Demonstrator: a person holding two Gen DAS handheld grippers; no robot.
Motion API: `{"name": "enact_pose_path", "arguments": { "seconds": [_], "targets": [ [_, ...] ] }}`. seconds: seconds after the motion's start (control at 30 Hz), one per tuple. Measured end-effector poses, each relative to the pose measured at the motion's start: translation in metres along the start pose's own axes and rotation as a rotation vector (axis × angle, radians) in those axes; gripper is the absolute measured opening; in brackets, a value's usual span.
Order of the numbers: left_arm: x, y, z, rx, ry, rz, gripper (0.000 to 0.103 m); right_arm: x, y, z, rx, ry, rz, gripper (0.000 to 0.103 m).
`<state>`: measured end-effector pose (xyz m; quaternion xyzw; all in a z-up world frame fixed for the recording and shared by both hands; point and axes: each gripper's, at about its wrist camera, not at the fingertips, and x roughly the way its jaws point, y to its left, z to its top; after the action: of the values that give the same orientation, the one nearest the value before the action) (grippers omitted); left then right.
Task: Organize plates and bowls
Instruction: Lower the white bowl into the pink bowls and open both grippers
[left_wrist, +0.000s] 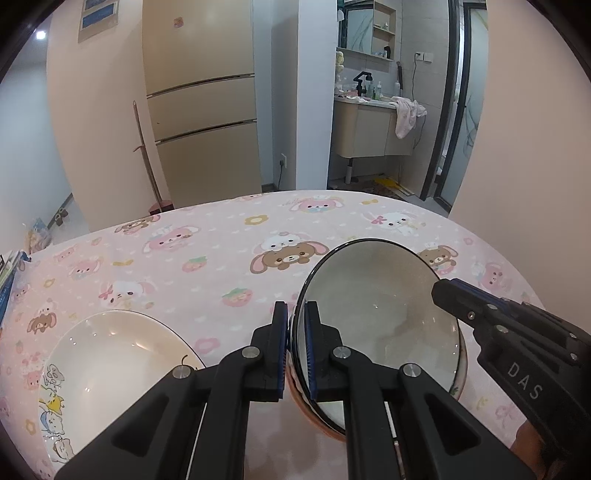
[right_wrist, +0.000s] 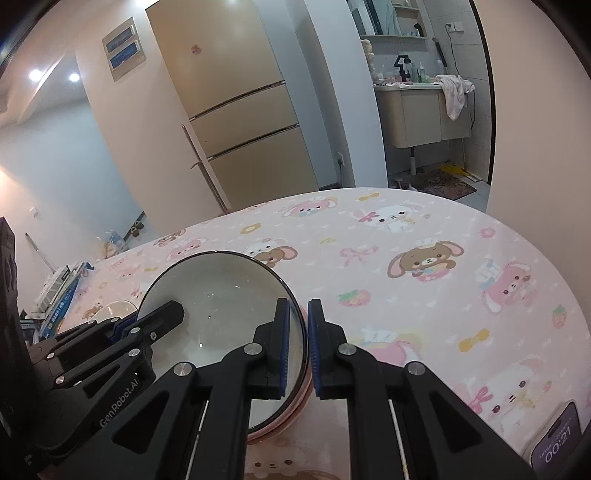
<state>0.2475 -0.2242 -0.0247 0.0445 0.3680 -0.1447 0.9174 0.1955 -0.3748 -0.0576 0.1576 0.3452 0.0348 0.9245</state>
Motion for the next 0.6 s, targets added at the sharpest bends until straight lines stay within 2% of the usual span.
{"name": "enact_pose_path", "arguments": {
  "seconds": [0.1,0.33,0.43,0.53,0.6],
  "targets": [
    [0.0,0.002,-0.001,-0.006,-0.003,-0.008,0.009,0.001,-0.001,0.0,0.001,0.001,0.006,0.009],
    [-0.001,0.013,0.003,-0.063,-0.013,-0.083,0.01,0.0,-0.005,0.001,0.039,-0.007,0.034,0.009],
    [-0.007,0.012,0.005,-0.044,-0.042,-0.083,0.011,-0.002,-0.006,0.002,0.036,-0.023,0.039,0.01],
    [-0.02,0.01,0.01,-0.023,-0.11,-0.07,0.012,-0.004,-0.008,0.003,0.042,-0.035,0.05,0.012],
    [-0.023,0.009,0.016,0.006,-0.109,-0.052,0.007,-0.004,-0.01,0.004,0.054,-0.037,0.06,0.012]
  ]
}}
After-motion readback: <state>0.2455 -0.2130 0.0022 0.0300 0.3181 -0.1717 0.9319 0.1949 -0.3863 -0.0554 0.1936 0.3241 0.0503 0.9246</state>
